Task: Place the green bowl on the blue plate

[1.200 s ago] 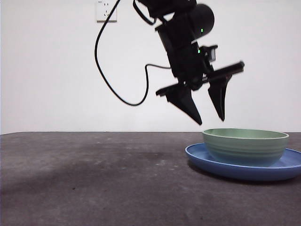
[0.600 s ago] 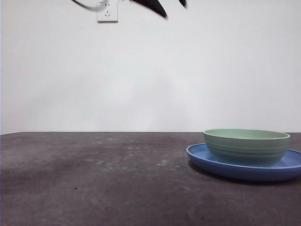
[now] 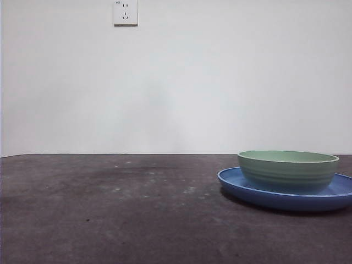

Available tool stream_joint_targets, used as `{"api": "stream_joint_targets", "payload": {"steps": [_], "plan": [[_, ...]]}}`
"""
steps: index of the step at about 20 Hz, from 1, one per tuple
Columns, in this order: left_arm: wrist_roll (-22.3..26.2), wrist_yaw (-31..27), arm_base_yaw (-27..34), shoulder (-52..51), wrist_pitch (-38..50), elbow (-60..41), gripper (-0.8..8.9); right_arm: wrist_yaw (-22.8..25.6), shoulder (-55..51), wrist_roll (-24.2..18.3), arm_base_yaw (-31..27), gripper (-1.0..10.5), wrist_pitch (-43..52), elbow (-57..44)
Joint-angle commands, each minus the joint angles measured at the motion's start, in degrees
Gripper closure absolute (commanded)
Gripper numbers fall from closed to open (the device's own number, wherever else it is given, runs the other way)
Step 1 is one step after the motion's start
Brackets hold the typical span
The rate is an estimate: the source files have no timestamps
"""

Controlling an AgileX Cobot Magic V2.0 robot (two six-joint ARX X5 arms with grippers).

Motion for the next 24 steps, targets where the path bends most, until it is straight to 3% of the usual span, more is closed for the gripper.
{"api": "stream_joint_targets", "payload": {"steps": [1,7,11,21,22,24], "plan": [[1.03,4.11,-0.37,-7.13,6.01,-12.48,5.55,0.09,0.2,0.37,0.17,5.8,0.57,1.03],[1.09,16.7,-0.39,-20.41,15.93,-39.26,5.56,0.09,0.2,0.37,0.17,5.8,0.59,1.03],[1.07,23.37,-0.57,-24.02,21.18,-50.14,5.65,0.09,0.28,0.39,0.17,5.8,0.59,1.03],[1.22,25.16,-0.87,-24.04,22.67,-52.35,5.65,0.11,0.28,1.51,0.17,5.8,0.52,1.03],[1.2,25.16,-0.87,-24.04,22.64,-52.35,5.65,0.92,0.31,2.58,0.17,5.8,0.52,1.03],[1.07,25.16,-0.87,-24.04,22.69,-52.35,5.65,8.48,0.42,7.82,0.09,5.8,0.55,1.03]]}}
